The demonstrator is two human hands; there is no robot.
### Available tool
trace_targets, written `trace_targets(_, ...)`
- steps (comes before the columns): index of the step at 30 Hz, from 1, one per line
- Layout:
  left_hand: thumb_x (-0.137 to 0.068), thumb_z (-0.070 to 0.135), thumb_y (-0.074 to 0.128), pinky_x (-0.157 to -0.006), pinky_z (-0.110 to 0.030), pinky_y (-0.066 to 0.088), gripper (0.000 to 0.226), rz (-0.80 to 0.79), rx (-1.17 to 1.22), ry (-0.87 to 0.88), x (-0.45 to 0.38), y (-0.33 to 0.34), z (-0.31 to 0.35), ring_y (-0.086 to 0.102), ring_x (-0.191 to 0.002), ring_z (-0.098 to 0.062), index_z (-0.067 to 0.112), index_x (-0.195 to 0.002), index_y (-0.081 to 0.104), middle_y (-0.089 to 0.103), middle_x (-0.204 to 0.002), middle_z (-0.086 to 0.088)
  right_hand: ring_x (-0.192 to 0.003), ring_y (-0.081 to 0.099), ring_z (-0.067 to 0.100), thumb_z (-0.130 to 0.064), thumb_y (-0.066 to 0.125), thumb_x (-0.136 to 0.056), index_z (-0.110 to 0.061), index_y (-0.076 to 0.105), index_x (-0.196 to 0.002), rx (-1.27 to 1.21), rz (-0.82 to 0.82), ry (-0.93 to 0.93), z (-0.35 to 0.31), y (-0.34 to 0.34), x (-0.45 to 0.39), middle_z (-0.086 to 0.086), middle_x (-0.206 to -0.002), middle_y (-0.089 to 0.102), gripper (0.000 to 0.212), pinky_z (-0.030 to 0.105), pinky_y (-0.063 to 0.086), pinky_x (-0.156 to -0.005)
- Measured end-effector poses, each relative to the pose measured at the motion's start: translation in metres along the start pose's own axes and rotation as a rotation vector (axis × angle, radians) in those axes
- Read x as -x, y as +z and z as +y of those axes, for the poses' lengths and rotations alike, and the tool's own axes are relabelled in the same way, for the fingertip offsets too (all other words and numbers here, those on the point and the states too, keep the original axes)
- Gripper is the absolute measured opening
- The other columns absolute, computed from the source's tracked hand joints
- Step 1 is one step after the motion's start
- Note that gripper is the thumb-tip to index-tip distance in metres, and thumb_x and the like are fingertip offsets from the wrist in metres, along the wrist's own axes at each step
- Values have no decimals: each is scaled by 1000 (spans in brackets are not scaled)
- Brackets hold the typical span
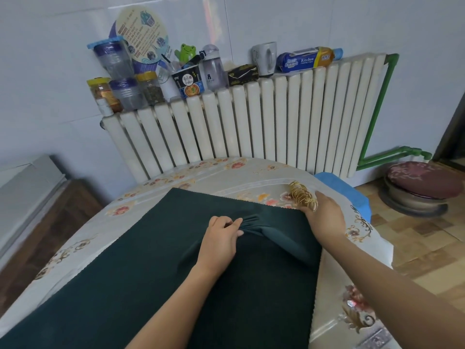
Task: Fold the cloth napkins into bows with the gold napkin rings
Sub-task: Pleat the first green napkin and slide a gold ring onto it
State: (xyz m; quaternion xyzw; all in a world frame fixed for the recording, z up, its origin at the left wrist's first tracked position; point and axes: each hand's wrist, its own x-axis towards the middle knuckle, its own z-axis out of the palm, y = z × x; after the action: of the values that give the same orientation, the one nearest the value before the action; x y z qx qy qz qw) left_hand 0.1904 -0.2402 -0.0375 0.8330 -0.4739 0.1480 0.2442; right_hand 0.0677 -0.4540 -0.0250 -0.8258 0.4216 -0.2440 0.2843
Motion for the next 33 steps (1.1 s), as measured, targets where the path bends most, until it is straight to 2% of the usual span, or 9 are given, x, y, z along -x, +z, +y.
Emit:
trace_targets(3, -79, 2, 71, -65, -24, 42, 31, 18, -17, 5, 8, -10, 1, 54, -79, -24, 3, -110, 69, 63, -82, -6, -123, 47, 30, -22, 61, -91, -8, 47, -134, -67, 23, -76, -6, -8, 11, 14, -132, 53, 48, 37, 35, -102)
trace_targets(7, -81, 4, 68, -66, -29, 48, 28, 53, -21, -6, 24, -29, 2, 55, -80, -28, 2, -109, 69, 63, -83, -8, -124, 46, 26, -23, 65, -87, -12, 49, -134, -140, 39, -175, -16, -21, 30, 9, -134, 52, 50, 35, 34, -105)
trace_targets(10, -84, 4, 67, -69, -33, 50, 28, 70, -24, -65, 39, -47, 2, 54, -84, -29, 2, -112, 68, 64, -87, -9, -121, 47, 22, -25, 71, -82, -16, 52, -132, -188, -22, -228, -27, -31, 53, 4, -134, 48, 54, 30, 35, -104)
trace_targets(12, -86, 5, 65, -72, -33, 48, 29, 72, -26, -108, 49, -55, 0, 52, -88, -29, 3, -115, 67, 63, -89, -9, -114, 54, 20, -28, 74, -78, -19, 55, -128, -238, -95, -251, -31, -33, 68, 3, -130, 51, 54, 32, 43, -101)
trace_targets(14, -87, 6, 64, -74, -30, 43, 29, 72, -32, -156, 64, -66, -2, 51, -90, -29, 3, -117, 66, 63, -90, -10, -103, 58, 15, -29, 77, -76, -21, 58, -125, -289, -163, -257, -35, -36, 89, 1, -123, 55, 53, 29, 48, -93)
trace_targets(17, -89, 7, 62, -78, -29, 41, 29, 62, -43, -207, 82, -78, -4, 51, -93, -31, 3, -118, 65, 63, -93, -12, -93, 55, 7, -32, 76, -76, -22, 59, -123, -310, -216, -273, -38, -39, 118, -4, -113, 56, 51, 20, 43, -82)
trace_targets(20, -93, 12, 58, -82, -28, 41, 30, 60, -48, -273, 101, -92, -5, 48, -99, -29, 5, -121, 63, 63, -100, -12, -88, 54, 2, -35, 74, -77, -25, 60, -121, -345, -263, -267, -43, -42, 146, -11, -103, 55, 47, 19, 42, -79)
trace_targets(25, -95, 15, 55, -81, -21, 34, 31, 79, -46, -356, 124, -106, -11, 46, -102, -25, 7, -124, 62, 62, -103, -9, -88, 55, 0, -36, 75, -76, -23, 62, -117, -380, -298, -238, -41, -41, 175, -14, -99, 57, 45, 17, 41, -78)
trace_targets(33, -95, 16, 53, -80, -19, 31, 30, 133, 3, -425, 140, -115, -7, 44, -104, -21, 8, -124, 62, 62, -104, -6, -96, 54, 5, -37, 75, -76, -21, 60, -121, -378, -366, -220, -43, -31, 205, -12, -105, 57, 51, 17, 40, -82)
